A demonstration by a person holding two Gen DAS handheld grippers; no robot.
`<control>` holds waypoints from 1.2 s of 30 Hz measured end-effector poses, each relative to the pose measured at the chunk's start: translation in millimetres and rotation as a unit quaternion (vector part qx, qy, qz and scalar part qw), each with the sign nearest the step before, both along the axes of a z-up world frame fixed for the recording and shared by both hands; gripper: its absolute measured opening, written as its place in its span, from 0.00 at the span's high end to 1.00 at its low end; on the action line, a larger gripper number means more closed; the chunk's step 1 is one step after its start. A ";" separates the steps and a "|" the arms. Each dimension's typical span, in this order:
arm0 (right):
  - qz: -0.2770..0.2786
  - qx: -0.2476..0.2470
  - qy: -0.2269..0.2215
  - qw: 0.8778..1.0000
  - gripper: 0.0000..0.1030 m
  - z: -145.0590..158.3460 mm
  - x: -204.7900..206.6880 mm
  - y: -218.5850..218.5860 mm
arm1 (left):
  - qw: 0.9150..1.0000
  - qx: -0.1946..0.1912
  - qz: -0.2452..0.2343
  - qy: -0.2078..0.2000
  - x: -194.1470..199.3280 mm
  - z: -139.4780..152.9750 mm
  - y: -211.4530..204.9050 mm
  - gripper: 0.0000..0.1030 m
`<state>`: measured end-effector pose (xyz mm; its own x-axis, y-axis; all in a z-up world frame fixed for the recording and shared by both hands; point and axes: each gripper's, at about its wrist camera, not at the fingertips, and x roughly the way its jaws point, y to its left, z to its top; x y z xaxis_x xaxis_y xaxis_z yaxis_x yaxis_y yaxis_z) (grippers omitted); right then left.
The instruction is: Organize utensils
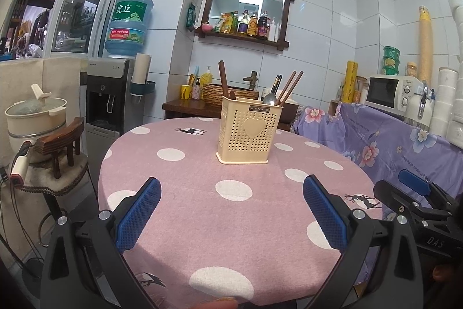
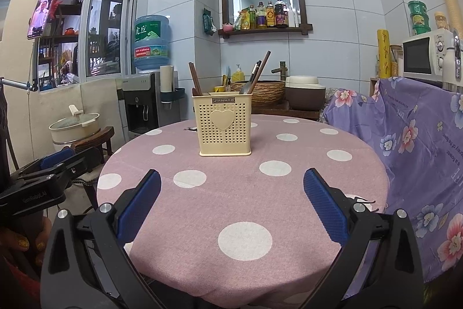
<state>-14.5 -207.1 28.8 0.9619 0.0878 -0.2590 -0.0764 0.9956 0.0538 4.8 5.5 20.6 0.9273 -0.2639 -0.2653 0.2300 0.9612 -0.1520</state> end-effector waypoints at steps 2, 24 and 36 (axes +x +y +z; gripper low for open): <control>0.000 0.000 0.001 1.000 0.05 -0.2 -0.1 -0.1 | 1.000 0.001 0.001 0.000 -0.2 -0.3 0.2 0.05; 0.004 0.001 0.007 1.000 0.05 -4.7 0.0 3.4 | 1.000 0.006 0.000 0.001 -1.8 -3.9 2.6 0.05; 0.005 0.002 0.016 1.000 0.05 -8.9 2.6 4.9 | 1.000 0.011 0.003 0.012 0.1 -6.1 3.9 0.05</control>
